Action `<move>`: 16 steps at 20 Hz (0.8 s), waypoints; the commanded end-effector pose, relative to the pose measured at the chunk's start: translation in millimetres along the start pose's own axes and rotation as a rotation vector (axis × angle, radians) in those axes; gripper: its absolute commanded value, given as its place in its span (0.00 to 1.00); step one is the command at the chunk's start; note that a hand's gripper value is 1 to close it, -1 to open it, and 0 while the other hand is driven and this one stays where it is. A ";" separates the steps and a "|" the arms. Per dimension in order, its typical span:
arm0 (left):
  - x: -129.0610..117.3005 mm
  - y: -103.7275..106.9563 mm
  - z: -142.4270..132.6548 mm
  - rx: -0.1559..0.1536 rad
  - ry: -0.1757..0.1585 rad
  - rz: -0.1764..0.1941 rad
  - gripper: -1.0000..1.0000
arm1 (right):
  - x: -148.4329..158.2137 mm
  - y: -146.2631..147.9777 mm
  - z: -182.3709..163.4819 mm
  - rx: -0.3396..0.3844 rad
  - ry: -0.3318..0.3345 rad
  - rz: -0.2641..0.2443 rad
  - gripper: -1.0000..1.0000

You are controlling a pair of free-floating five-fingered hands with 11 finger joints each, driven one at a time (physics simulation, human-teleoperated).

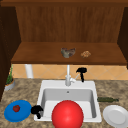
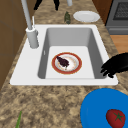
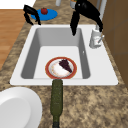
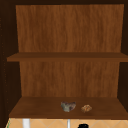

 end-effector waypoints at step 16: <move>0.0 0.0 0.0 0.000 0.000 0.000 0.50 | -23.4 14.3 -160.4 0.089 -0.006 0.038 0.00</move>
